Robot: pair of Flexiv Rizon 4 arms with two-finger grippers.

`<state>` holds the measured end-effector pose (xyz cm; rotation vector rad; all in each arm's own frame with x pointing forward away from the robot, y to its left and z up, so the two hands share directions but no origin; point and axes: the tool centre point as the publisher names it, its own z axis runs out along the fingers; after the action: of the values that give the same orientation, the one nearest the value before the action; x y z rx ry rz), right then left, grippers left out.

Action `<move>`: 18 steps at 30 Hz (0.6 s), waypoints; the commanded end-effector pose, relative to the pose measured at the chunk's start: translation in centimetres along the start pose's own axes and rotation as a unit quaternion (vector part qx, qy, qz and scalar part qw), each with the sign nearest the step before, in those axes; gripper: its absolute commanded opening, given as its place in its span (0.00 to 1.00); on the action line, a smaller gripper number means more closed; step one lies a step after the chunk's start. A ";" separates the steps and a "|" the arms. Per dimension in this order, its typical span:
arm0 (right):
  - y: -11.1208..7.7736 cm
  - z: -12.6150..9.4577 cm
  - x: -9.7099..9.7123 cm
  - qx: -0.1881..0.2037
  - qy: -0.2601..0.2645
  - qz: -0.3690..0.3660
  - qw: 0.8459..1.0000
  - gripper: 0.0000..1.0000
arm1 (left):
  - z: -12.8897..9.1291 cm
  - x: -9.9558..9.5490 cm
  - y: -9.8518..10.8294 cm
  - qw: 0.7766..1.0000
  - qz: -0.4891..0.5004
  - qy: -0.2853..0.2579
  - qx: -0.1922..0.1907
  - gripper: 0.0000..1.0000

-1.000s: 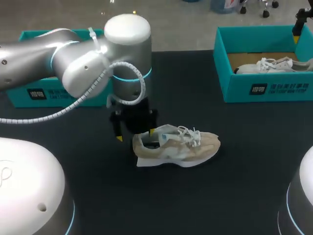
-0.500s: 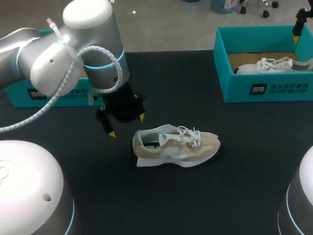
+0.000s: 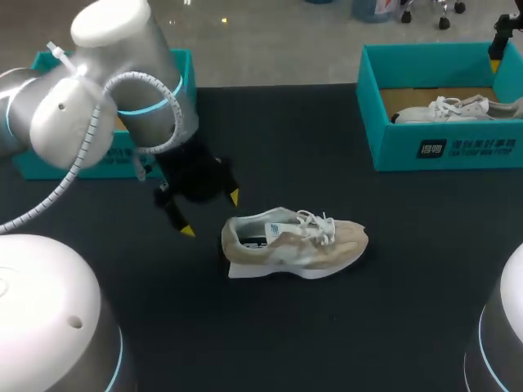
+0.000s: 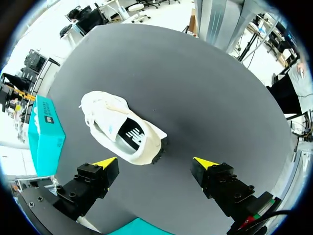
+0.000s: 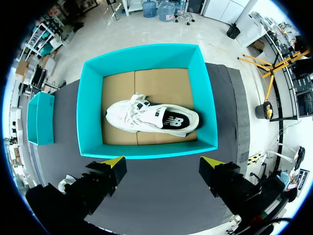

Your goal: Take the shoe out of the shoebox, open the shoe tongue, remove and reinsert the insole, then place the shoe into the shoebox

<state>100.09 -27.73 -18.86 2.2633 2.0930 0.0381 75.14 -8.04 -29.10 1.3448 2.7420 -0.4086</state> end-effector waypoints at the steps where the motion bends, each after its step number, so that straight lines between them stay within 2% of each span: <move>1: 0.0 0.0 0.0 -0.001 0.000 0.000 1.000 1.00 | 0.5 0.8 0.5 0.975 -0.113 -0.021 0.188 1.00; 5: 0.0 0.0 0.0 -0.001 0.000 0.000 1.000 1.00 | 0.5 1.3 0.1 0.955 -0.162 -0.041 0.246 1.00; 11: 0.0 0.0 0.0 -0.001 0.000 0.000 1.000 1.00 | -0.4 2.3 0.8 0.910 -0.222 -0.121 0.328 1.00; 18: 0.0 0.0 0.0 -0.001 0.000 0.000 1.000 1.00 | 0.0 3.3 0.8 0.882 -0.248 -0.159 0.367 1.00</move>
<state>100.09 -27.73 -18.86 2.2632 2.0931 0.0381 74.60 -5.81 -28.89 0.8586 2.8860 -1.1487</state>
